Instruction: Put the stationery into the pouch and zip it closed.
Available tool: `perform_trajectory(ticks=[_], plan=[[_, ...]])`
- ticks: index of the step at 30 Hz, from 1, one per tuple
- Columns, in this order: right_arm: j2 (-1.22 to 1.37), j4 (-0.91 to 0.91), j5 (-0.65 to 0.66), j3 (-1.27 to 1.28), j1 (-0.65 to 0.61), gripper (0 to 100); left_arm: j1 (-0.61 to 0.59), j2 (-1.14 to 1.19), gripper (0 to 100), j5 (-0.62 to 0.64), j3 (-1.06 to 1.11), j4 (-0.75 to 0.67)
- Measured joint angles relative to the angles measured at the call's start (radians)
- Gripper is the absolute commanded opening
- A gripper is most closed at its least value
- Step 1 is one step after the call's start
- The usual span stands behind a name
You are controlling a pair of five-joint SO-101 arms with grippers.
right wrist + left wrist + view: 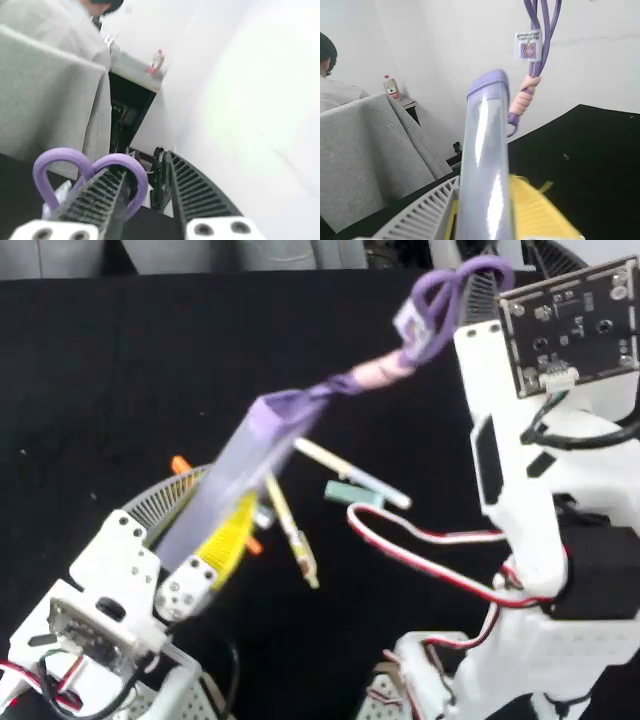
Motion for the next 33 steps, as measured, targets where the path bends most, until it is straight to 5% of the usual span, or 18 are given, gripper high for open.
perform_trajectory(ticks=[5, 24, 33], plan=[[0.005, 0.002, 0.002, -0.063, 0.000, 0.8, 0.002, -0.002, 28, 0.002, -0.012, 0.000], [-0.008, 0.190, 0.052, -0.422, 0.000, 1.1, -0.008, -0.003, 21, 0.002, -0.307, 0.071], [-0.008, 0.196, 0.081, -0.482, 0.002, 1.1, -0.278, -0.003, 21, 0.107, -0.170, 0.025]])
